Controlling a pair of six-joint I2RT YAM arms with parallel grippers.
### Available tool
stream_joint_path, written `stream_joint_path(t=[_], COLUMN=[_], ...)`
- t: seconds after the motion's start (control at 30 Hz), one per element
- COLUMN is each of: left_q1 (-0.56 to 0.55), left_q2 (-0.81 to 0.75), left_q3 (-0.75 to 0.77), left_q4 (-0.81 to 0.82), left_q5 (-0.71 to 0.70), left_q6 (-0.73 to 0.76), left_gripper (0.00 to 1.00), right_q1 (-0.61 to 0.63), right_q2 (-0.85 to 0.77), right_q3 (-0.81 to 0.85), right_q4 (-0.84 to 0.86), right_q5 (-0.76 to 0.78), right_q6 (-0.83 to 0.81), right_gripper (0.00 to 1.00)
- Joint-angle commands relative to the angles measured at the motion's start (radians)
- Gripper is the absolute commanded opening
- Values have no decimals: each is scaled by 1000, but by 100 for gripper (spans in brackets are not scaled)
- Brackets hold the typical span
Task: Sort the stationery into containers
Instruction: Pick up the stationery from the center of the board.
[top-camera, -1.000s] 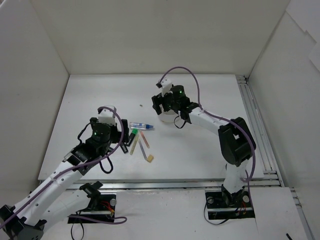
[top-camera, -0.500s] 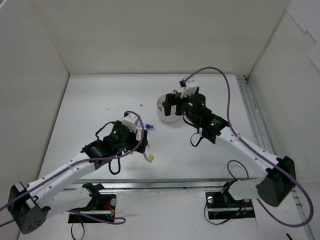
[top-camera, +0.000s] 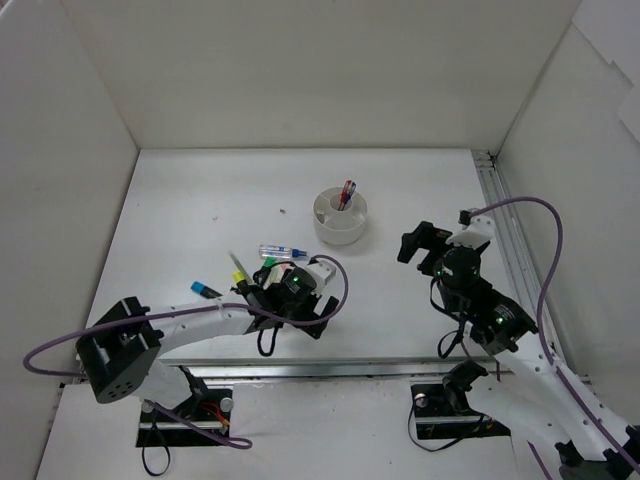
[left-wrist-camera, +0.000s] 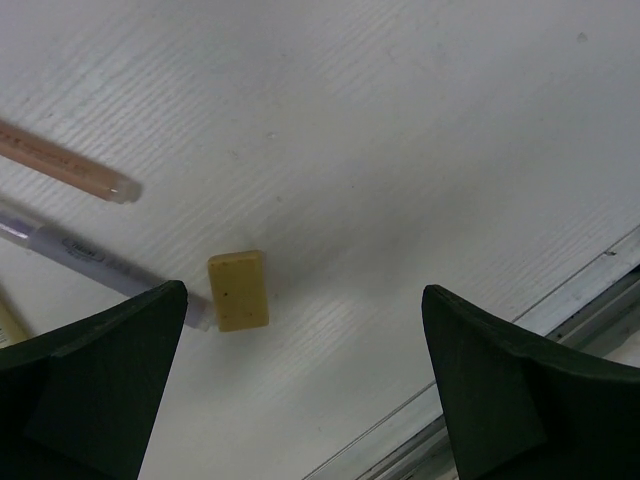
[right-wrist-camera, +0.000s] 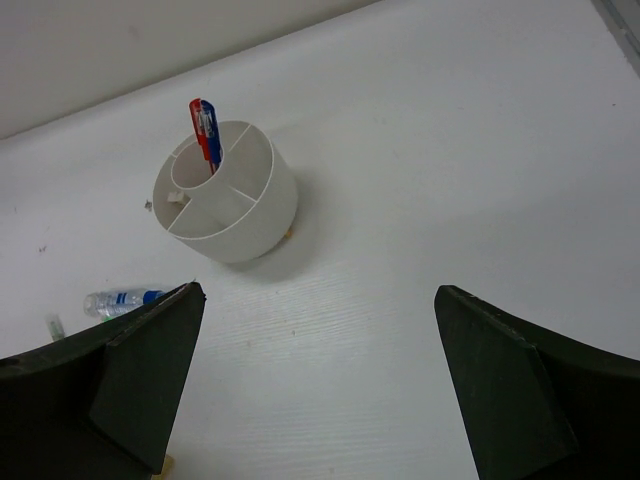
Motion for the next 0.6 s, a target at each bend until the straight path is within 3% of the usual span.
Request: stream_joint_path(t=[0.0,0.3,0.57], left_q1=[-23,-32,-32], left_q2=[44,107,140], left_q3=[74,71,74], left_q4=[57,60,32], left_q5=[5,-9,-74], left_q6=[-6,-44,-68], left_gripper=[100,98,87], right_q1=[-9,-12,-10], right_q2=[-45,-30,-14], right_q3=[-10,0,1], right_q4=[-18,-52,-57], right_q5=[76,79,77], right_q6=[50,51,43], right_gripper=[98,98,98])
